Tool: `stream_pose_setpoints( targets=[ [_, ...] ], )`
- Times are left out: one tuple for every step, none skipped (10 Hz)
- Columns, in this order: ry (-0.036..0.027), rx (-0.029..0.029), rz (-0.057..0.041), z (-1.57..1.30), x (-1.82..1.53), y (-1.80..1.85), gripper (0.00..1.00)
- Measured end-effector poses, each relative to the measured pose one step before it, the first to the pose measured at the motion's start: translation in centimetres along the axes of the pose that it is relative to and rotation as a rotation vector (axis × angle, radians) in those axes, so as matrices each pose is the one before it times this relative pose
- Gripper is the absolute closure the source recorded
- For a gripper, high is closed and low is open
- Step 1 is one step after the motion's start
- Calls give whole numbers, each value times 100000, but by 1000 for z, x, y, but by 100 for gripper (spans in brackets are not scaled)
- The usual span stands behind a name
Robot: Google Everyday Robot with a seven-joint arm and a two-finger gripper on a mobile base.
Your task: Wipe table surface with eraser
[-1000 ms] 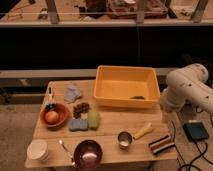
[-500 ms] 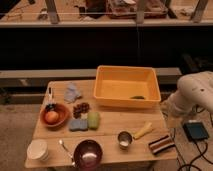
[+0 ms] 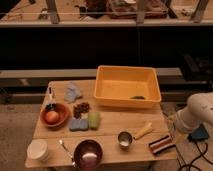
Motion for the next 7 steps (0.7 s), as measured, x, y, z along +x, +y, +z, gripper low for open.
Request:
stream_pose_setpoints(
  targets=[
    [-146, -148, -498, 1006, 144, 430, 35],
    [-1, -139, -773, 635, -96, 415, 35],
    [-145, -642, -1038, 516, -347, 228, 35],
    [-121, -774, -828, 821, -326, 69, 35],
    [-108, -436, -24, 493, -43, 108, 35],
    [-420, -708, 185, 838, -6, 252, 35],
    [-480, -643, -153, 812, -125, 119, 35]
  ],
)
